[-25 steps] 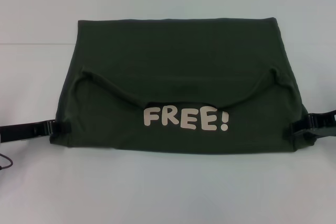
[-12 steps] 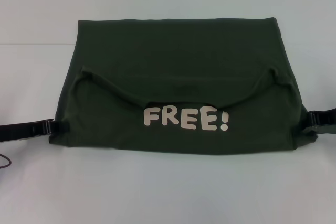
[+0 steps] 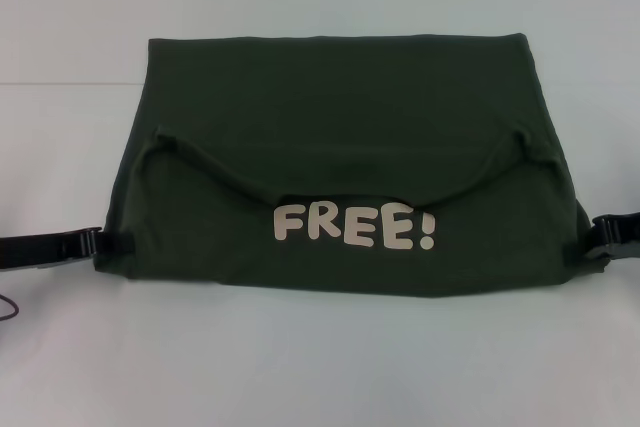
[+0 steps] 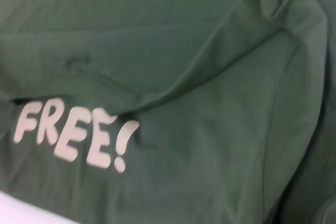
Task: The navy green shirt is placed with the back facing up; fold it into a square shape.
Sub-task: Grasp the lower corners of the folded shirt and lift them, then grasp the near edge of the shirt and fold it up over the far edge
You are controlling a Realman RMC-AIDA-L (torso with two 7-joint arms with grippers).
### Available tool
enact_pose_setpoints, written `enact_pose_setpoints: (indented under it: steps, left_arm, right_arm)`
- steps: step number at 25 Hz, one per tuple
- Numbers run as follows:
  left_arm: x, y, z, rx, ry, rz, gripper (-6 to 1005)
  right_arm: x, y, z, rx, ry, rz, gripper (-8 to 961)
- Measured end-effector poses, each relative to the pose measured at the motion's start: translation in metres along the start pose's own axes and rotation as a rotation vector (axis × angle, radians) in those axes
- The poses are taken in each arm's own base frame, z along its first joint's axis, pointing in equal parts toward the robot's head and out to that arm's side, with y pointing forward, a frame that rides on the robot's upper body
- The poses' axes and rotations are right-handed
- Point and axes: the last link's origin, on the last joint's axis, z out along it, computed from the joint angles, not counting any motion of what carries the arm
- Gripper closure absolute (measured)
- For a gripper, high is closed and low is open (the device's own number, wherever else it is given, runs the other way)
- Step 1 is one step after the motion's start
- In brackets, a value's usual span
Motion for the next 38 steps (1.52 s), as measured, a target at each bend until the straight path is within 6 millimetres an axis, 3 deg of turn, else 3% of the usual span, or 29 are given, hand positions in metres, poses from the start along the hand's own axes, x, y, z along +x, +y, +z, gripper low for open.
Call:
enact_pose_setpoints:
  steps: [7, 14, 21, 27, 38]
  left_arm:
    - [-0.006, -0.001, -0.009, -0.012, -0.096, -0.01, 960]
    - [-0.014, 0.003, -0.022, -0.035, -0.214, -0.016, 960]
    - [-0.025, 0.009, -0.057, -0.125, -0.376, -0.032, 959]
    - [-0.028, 0.014, -0.085, -0.177, -0.491, -0.024, 959]
    - [-0.044, 0.02, -0.088, -0.233, -0.579, -0.041, 960]
  right_arm:
    - [0.009, 0.0, -0.009, -0.034, 0.071, -0.051, 918]
    - [0.033, -0.005, -0.021, -0.094, 0.165, -0.09, 916]
    - [0.068, -0.005, -0.037, -0.229, 0.31, -0.207, 915]
    - [0.082, -0.006, -0.039, -0.249, 0.381, -0.245, 913]
    - [0.095, 0.002, -0.033, -0.303, 0.45, -0.272, 910]
